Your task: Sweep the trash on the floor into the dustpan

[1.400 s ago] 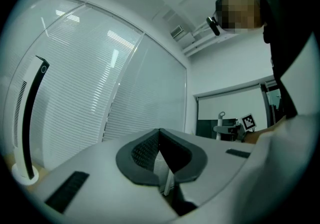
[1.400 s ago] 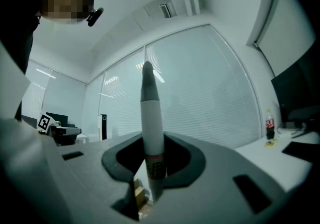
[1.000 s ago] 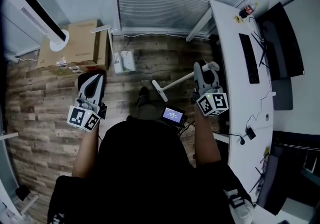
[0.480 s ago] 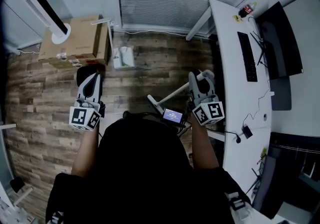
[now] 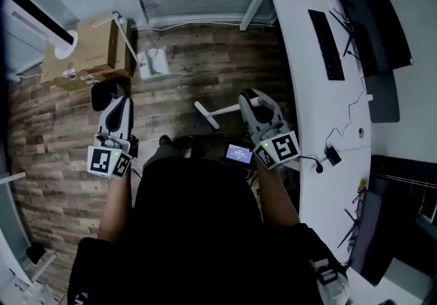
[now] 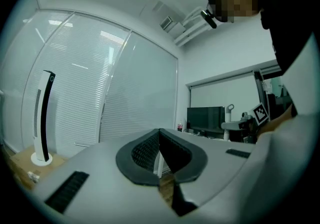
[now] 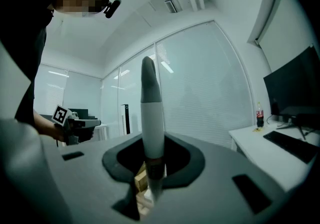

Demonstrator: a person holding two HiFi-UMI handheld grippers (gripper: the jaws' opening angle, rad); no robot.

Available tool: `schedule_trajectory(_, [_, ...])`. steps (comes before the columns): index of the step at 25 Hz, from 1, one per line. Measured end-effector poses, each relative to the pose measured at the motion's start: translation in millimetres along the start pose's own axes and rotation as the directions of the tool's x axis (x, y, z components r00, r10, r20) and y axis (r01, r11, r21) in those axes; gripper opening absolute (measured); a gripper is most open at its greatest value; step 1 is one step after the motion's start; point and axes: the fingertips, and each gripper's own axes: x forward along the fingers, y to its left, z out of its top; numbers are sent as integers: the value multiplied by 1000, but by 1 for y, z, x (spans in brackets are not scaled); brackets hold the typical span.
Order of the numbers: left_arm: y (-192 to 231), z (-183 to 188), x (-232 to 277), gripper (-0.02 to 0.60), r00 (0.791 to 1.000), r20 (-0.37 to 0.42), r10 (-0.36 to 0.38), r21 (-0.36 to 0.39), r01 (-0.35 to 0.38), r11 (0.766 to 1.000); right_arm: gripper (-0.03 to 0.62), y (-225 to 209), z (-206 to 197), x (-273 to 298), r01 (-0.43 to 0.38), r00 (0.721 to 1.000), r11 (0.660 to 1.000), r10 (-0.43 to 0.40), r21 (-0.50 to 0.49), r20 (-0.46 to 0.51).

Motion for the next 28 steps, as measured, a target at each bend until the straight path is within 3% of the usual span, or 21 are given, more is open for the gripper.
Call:
schedule_trajectory(6, [-24,-7,-9,-6,1000,-25,-1,19,1,1000,80,-16,-10,-12,13,1000,999,-13,29,-2])
schedule_trajectory(13, [-12,-17,-4,-6,997,-52,54,31,-53,998,80,-40,-20,-19,87,996,995,-87,49,0])
schedule_trajectory(21, [-19,-18,-4,-6,998,-64,23,39,-20,999,80,-37,-30,-11,80,997,994,-79,77,-21])
schedule_trajectory(28, [-9,-27,-9,-6,994,-85,68,20,-67,998,78,-34,-30,-13,65,998,995,-64,71,-13])
